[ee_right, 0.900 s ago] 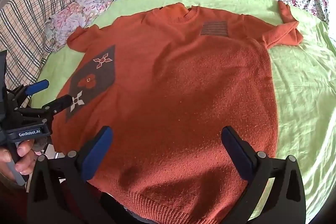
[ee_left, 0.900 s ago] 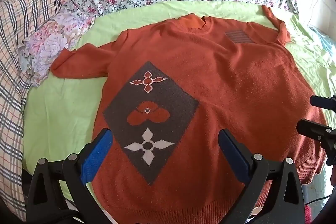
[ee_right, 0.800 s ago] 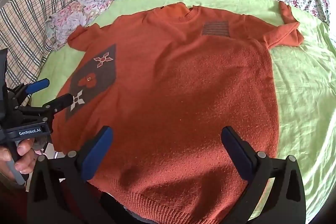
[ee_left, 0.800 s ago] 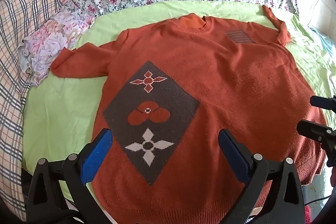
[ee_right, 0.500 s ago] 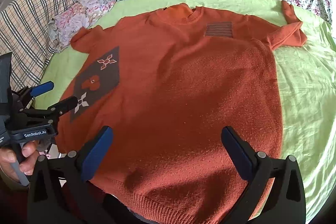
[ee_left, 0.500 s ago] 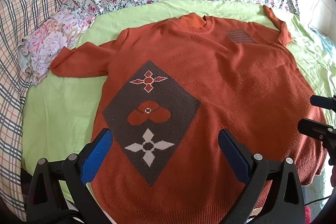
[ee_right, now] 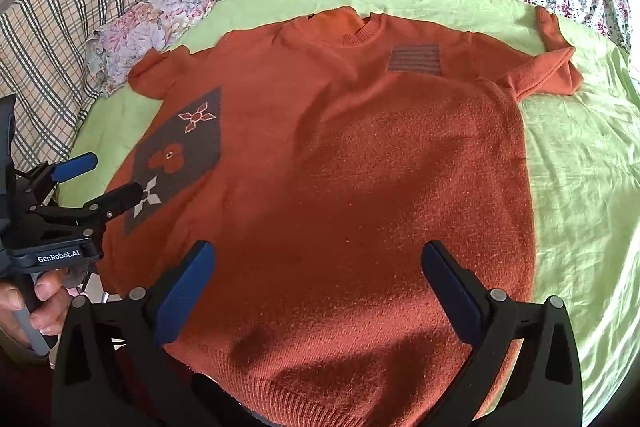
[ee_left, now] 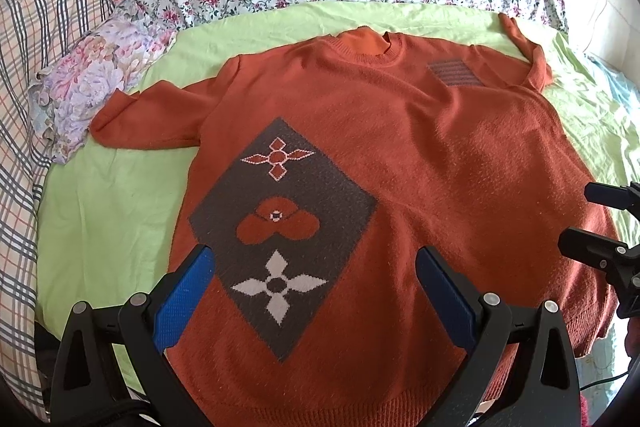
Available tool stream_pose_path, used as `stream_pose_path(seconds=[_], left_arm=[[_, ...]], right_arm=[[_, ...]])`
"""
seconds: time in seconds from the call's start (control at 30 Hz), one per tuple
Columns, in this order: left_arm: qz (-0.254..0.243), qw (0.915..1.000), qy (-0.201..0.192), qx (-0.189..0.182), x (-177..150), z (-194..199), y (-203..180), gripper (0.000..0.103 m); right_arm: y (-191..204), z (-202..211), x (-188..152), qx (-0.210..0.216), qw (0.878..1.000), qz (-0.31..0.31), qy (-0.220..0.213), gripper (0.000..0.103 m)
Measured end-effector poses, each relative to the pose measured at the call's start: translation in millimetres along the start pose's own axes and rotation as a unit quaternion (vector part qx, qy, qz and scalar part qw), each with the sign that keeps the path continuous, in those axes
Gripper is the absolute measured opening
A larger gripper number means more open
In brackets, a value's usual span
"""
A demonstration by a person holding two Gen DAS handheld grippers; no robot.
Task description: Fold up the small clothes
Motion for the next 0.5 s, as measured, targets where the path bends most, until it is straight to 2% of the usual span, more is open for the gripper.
stream_pose_path(seconds=[0.4, 0.5], left_arm=[[-0.021, 0.9996, 0.01, 0.018, 5.5, -5.0, -3.2, 0.101], [-0.017, 0.9996, 0.019, 0.009, 6.8, -7.9, -4.4, 0.101]], right_arm=[[3.6, -3.0, 1.5, -0.001, 1.0, -0.001, 0.004, 0.103], [4.4, -3.5, 0.3, -0.004, 1.0, 0.0, 0.006, 0.103]])
Point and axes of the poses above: each gripper's, at about its wrist camera, not at the fingertips, and z roughly against the way its jaws point, y to its left, x to its top, the point moved 2 cm from there along -z, roughly the way its jaws point, and after that the axes turned 5 degrees about -z, right-handed, at the moved point
